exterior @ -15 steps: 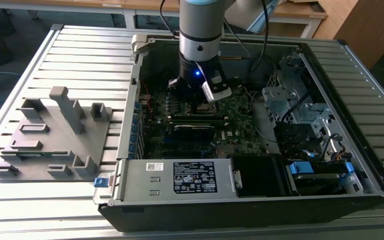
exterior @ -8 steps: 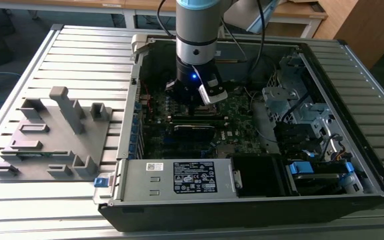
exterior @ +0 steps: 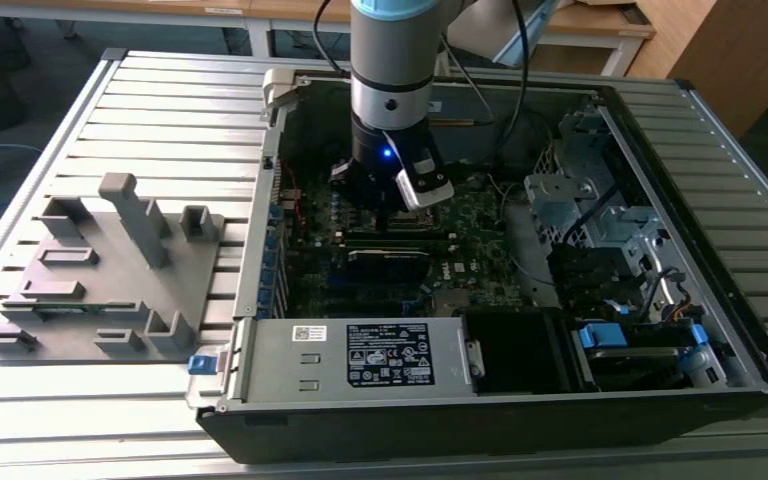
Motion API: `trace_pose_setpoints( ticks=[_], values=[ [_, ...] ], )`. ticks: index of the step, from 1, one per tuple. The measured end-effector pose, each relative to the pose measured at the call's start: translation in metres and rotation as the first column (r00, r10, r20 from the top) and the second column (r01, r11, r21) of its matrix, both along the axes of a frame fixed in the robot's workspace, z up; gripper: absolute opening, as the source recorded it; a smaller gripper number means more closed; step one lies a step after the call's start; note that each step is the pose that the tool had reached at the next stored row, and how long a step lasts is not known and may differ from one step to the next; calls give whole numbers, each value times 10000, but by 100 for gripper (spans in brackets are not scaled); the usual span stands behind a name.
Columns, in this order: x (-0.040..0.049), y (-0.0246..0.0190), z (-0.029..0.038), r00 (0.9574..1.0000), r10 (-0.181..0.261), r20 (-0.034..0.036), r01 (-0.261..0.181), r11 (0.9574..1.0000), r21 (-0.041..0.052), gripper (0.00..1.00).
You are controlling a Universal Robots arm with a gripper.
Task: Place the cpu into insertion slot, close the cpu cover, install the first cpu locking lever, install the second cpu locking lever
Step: 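Install the second cpu locking lever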
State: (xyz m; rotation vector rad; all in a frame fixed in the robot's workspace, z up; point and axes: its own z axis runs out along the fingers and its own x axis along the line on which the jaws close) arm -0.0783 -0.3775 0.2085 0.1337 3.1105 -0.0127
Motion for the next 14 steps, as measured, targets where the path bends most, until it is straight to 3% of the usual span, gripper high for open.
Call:
trace_pose_setpoints(
  ticks=[11,14],
  values=[
    [-59,0,-12,10000,0,1,0,10000,2,10],
    [-85,-1,-20,10000,-1,-1,1,10000,52,10]
  ],
)
